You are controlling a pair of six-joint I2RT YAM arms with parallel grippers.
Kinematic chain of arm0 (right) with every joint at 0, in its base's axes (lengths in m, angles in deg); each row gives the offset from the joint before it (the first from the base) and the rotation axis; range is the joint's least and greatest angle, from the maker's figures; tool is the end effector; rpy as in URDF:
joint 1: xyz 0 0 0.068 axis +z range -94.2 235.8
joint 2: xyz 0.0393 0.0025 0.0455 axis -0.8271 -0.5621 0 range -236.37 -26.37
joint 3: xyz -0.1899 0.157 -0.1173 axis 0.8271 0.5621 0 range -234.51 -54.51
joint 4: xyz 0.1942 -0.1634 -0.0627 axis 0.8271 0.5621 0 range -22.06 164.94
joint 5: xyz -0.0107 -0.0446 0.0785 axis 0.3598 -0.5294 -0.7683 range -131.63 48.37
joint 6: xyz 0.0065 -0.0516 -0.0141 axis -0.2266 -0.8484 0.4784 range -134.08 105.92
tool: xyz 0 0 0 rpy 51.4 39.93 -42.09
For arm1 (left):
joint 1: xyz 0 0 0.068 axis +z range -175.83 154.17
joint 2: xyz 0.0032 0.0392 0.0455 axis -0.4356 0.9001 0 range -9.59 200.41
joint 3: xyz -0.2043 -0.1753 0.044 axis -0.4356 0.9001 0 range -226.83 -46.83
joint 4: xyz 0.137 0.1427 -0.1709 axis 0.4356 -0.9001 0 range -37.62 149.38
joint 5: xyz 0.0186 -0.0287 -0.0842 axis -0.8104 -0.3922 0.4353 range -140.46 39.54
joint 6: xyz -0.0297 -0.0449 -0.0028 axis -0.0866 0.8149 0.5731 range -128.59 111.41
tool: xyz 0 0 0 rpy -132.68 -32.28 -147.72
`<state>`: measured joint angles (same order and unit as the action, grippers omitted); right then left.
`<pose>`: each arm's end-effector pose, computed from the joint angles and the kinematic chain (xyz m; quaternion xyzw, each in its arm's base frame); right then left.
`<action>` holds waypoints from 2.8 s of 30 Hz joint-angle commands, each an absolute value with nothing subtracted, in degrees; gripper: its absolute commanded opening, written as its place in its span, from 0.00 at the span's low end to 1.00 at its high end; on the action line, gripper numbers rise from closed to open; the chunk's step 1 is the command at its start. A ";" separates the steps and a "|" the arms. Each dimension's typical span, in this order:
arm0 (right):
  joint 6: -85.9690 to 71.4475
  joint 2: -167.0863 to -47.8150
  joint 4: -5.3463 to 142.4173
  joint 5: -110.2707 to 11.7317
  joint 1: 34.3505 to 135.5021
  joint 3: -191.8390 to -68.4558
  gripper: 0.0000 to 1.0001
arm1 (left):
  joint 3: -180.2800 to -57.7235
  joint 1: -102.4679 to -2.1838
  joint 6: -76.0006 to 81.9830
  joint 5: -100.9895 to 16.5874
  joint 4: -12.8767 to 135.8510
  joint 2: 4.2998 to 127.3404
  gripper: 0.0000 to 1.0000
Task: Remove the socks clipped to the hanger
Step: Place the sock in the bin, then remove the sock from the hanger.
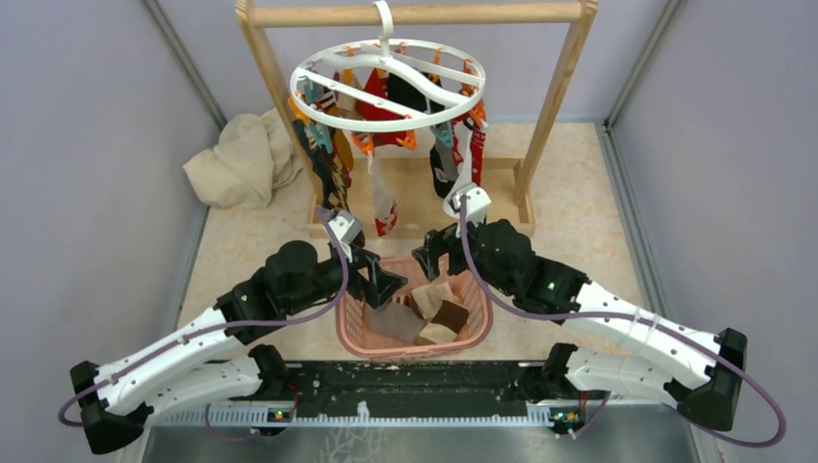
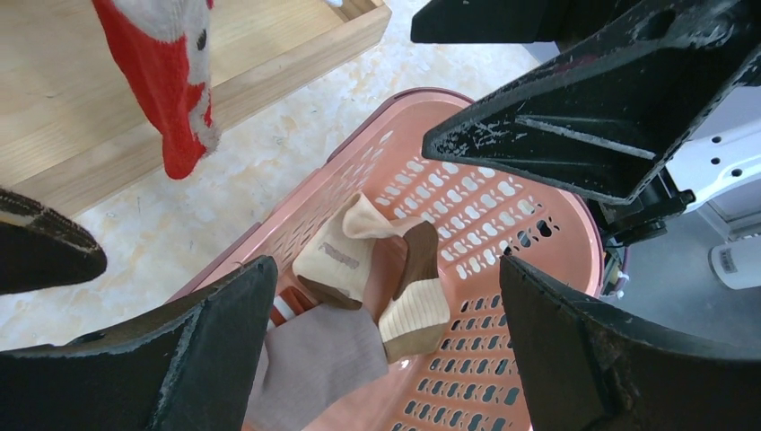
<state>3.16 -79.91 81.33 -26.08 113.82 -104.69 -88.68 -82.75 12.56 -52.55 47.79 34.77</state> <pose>0.1219 0.1771 0.3402 -0.2014 0.7735 0.2749 0.5344 0.1019 -0.1543 0.3206 0.2315 0.7538 -0.3761 0.4866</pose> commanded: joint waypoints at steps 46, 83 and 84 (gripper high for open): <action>4.51 -77.50 77.57 -28.18 109.16 -106.45 0.98 | -91.03 -83.20 12.16 -63.95 50.88 32.73 0.99; 4.65 -76.64 76.66 -29.35 109.10 -105.49 0.98 | -88.69 -83.18 11.95 -58.64 57.88 33.88 0.99; 4.65 -76.87 76.51 -29.55 109.19 -105.61 0.98 | -88.44 -83.19 11.97 -58.83 57.72 33.50 0.99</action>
